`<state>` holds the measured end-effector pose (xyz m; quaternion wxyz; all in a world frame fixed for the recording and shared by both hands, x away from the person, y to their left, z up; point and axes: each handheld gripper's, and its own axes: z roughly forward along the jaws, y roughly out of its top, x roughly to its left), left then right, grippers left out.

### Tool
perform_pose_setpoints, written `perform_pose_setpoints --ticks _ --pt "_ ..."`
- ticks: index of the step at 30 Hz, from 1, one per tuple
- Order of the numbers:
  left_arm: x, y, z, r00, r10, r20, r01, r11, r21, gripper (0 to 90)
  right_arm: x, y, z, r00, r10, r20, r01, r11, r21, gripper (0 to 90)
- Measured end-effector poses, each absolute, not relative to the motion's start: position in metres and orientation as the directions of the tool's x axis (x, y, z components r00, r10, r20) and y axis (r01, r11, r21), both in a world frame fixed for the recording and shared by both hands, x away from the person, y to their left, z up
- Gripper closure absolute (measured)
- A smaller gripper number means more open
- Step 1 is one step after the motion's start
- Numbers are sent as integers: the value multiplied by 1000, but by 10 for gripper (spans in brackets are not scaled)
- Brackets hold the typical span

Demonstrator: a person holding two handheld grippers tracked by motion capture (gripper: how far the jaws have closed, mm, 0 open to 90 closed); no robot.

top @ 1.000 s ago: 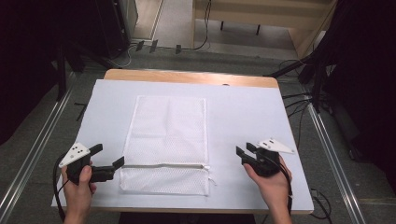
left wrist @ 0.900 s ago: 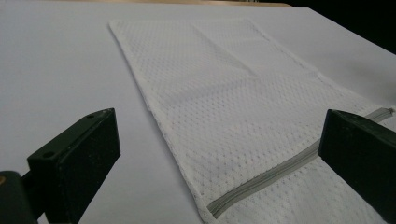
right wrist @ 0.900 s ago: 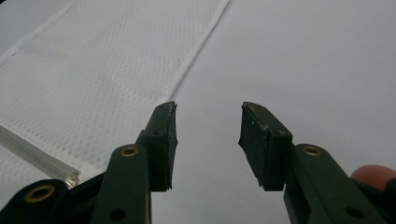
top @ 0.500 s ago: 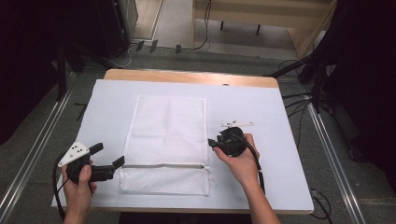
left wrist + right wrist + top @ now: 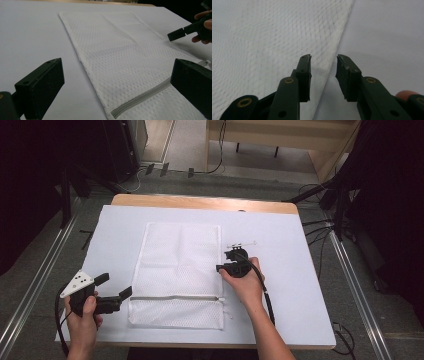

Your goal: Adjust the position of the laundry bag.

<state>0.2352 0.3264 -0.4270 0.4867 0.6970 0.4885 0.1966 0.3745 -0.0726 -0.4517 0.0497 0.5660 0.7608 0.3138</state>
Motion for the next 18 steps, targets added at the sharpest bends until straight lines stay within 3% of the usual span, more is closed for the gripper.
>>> perform_pose_setpoints --ticks 13,18 --pt "236 326 -428 458 864 -210 492 -49 869 0 377 -66 -457 -309 901 305 857 124 501 703" --pt "236 326 -428 456 865 -212 495 -48 868 0 376 -61 -458 -293 922 253 853 133 504 801"
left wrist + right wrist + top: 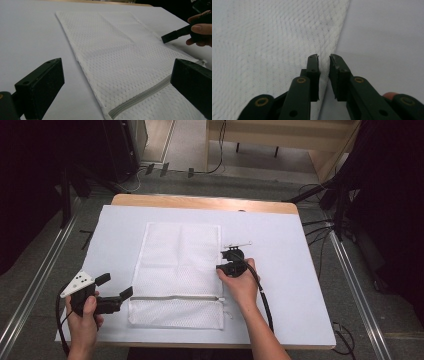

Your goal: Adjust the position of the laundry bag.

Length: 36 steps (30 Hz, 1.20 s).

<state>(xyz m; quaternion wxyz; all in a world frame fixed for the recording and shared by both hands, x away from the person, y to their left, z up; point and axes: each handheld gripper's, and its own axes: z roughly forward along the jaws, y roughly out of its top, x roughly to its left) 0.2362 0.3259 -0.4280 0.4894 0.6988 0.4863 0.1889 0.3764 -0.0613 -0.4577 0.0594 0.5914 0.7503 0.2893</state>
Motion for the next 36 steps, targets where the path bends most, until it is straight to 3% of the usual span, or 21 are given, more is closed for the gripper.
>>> perform_pose_setpoints --ticks 5,20,36 --pt "237 324 -429 456 863 -216 499 -47 865 0 374 -57 -458 -307 933 187 834 170 525 898" --pt "238 325 -429 467 856 -222 496 -45 867 0 375 -69 -452 -315 929 197 828 167 535 900" --pt "239 318 -431 476 855 -208 508 -74 858 0 379 -127 -441 -288 942 170 819 150 554 900"
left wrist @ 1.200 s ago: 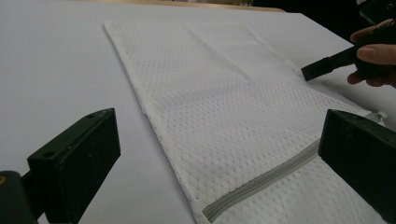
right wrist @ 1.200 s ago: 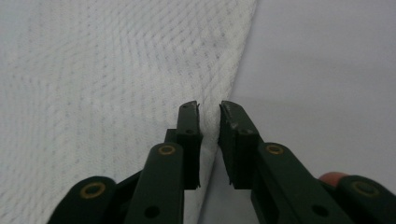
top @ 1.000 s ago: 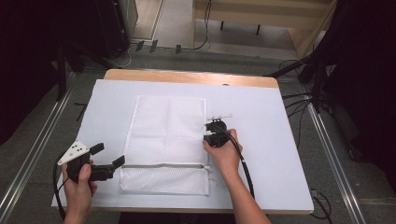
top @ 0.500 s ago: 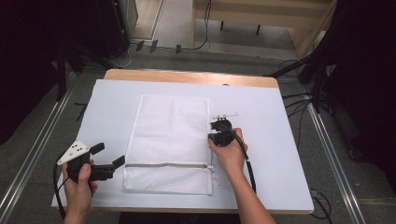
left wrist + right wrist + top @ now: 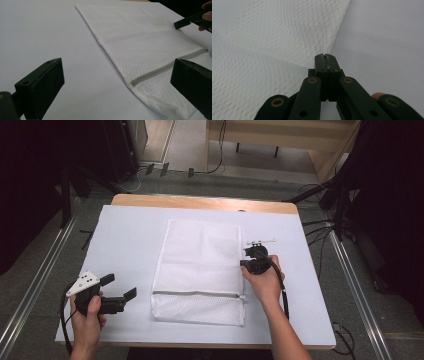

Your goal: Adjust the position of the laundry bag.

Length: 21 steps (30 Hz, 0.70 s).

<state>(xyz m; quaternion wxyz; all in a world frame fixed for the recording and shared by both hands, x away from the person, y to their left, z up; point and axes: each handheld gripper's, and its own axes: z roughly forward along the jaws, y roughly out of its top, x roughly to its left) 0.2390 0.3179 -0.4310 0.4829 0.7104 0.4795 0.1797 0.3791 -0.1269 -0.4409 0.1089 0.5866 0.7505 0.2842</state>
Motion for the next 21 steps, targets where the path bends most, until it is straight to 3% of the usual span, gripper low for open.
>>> perform_pose_setpoints --ticks 18,21 --pt "240 308 -435 492 850 -190 517 -110 849 0 400 -152 -458 -256 956 144 810 130 572 896" --pt "240 307 -435 497 847 -188 518 -115 848 0 398 -154 -455 -252 955 155 788 109 606 743"
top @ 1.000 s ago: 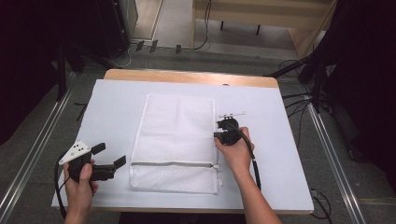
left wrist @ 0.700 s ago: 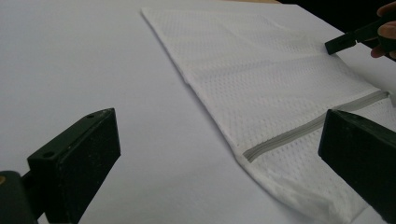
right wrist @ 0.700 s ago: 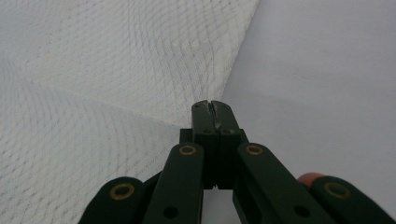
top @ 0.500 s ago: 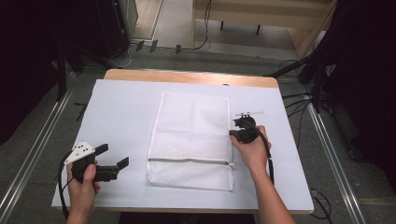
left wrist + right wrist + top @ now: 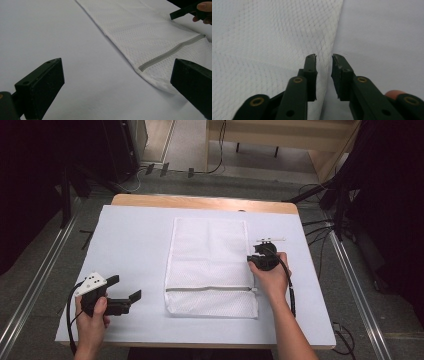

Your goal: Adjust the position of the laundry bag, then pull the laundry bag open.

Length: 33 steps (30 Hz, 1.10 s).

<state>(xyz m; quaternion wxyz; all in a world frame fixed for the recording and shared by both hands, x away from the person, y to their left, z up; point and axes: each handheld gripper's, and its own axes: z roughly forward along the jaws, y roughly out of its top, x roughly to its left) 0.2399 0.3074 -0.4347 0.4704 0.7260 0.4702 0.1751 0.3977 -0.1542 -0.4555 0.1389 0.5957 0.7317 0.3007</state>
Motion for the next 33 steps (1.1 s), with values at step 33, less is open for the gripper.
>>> perform_pose_setpoints --ticks 33 --pt "246 260 -436 497 850 -178 538 -140 831 0 247 -228 -466 -289 911 293 693 -12 721 453"
